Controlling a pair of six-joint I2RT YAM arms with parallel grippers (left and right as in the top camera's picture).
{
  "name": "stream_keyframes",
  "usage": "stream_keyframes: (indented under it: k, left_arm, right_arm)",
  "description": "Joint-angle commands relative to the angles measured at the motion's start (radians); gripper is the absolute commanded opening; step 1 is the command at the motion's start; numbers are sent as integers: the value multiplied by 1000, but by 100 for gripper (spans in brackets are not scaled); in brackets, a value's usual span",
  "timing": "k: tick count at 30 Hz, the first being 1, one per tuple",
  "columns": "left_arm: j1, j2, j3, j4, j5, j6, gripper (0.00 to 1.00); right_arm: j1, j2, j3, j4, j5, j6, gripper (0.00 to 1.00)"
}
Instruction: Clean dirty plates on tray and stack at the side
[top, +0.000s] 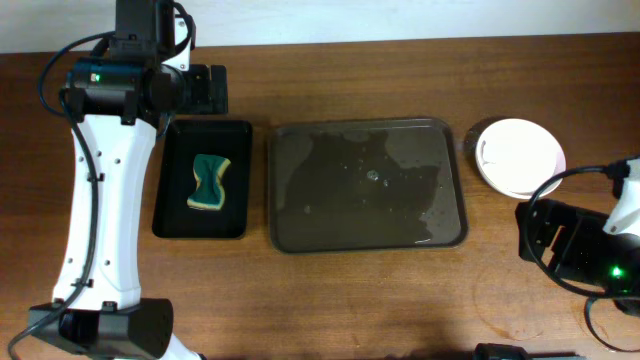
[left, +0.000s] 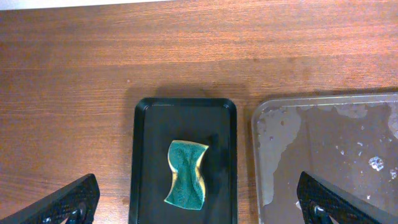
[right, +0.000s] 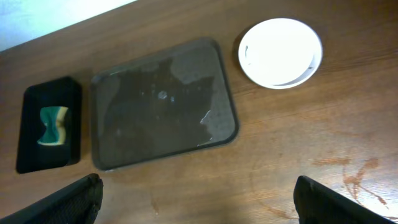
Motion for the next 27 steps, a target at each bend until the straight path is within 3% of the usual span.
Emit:
stream_keyframes:
  k: [1,2,5,7,10,11,15,19,27]
  left_arm:
    - [5,2,2,1,3,-10,100]
    - [5,2,2,1,3,-10,99]
    - [5,2,2,1,3,-10,100]
    - [5,2,2,1,3,-10,100]
    - [5,2,2,1,3,-10,99]
    - [5,2,2,1,3,-10,100]
    - [5,2,2,1,3,-10,100]
    - [5,2,2,1,3,-10,100]
    - [5,2,2,1,3,-10,100]
  right_arm:
    - [6,-77,-109,146,58,-35,98]
    - [6,-167,-262,301,57,-63,99]
    - [40,-547,-953,925,58,-63,99]
    - [83,-713,-1282,1240,57,-63,99]
    - [133,-888,-1695,1673,65,-63,99]
    - [140,-920,-1753,1731,71,-63,99]
    - [158,-1069,-1917,1777,96,-64,99]
    - [158,-1069,-1917,1618,87,-59,99]
    - [158,-1068,-1917,1617,88,-60,99]
